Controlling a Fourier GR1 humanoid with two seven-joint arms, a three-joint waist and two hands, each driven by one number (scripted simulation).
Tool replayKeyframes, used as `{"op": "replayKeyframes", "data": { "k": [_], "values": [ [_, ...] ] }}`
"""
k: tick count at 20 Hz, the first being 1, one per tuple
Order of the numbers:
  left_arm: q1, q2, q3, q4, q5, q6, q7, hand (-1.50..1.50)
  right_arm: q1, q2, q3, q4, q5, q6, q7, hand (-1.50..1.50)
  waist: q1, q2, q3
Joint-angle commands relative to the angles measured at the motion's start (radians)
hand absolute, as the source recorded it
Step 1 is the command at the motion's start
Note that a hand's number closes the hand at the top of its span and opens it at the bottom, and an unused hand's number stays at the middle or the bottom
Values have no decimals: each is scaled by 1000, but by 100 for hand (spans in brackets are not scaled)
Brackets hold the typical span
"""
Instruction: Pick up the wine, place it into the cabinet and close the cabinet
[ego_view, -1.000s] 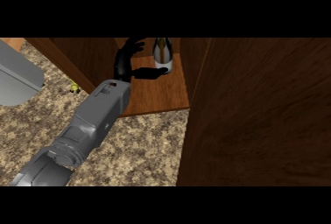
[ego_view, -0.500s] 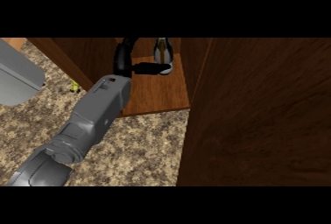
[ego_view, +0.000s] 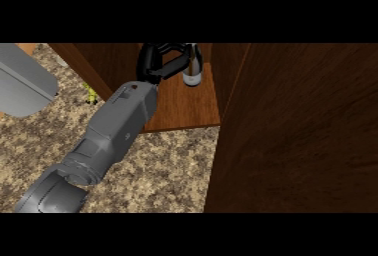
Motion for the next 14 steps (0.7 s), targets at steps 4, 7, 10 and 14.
{"op": "replayKeyframes", "data": {
  "k": [4,7,10,14],
  "values": [
    [-34,-32,10,-9,1,-58,38,-150,97,-36,0,-212,-29,-19,70,-150,34,-20,2],
    [-21,-47,20,-14,9,-85,33,-150,106,-27,16,-177,-30,-13,35,-150,39,-18,2],
    [-6,-48,5,-57,5,-81,50,-150,161,-57,-3,-232,-12,-34,62,-150,61,-32,2],
    [17,-48,8,-80,8,-85,62,-150,172,-58,35,-250,15,-42,66,-150,64,-34,1]
  ]
}}
